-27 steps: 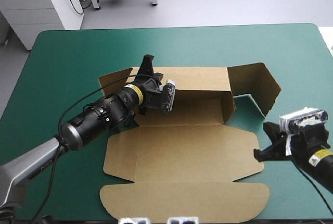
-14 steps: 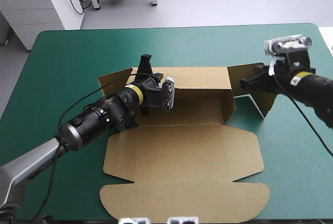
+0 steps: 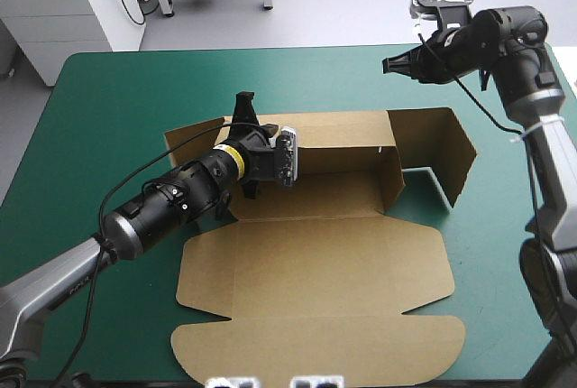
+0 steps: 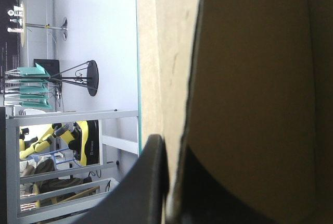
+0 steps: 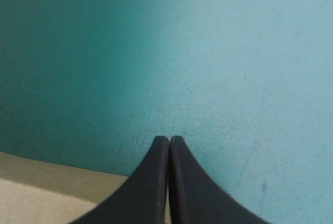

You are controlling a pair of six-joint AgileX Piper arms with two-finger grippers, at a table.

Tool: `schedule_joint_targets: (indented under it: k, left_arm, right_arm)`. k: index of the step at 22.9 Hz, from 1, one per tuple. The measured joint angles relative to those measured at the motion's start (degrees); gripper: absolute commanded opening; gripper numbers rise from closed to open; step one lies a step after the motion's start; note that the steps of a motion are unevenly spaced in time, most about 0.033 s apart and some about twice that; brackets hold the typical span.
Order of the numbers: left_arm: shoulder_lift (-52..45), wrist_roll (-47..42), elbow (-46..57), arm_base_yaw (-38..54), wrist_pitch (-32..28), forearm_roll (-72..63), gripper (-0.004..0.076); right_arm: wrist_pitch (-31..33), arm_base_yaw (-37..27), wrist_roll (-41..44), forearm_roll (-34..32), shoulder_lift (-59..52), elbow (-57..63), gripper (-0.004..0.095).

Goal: Fold the box

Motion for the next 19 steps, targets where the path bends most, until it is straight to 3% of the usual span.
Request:
schedule_joint_targets:
  k: [3,7,19]
  left_arm:
    - [0.0,-1.5,0.0,0.0,0.0,0.89,-0.0008]
    - [0.0,-2.43,0.0,0.0,0.15,1.99,-0.0008]
    - [0.0,-8.0,0.11,0.0,0.76,6.42,-0.0008]
  right_arm:
    - [4.44,-0.51,1.27,0.05,8.33,-8.7,-0.0014]
    - [4.49,-3.4,2.09,3.36,12.35,-9.71,-0.0014]
    - [4.12,-5.7,-0.59,7.57,9.46,4.67,-0.0014]
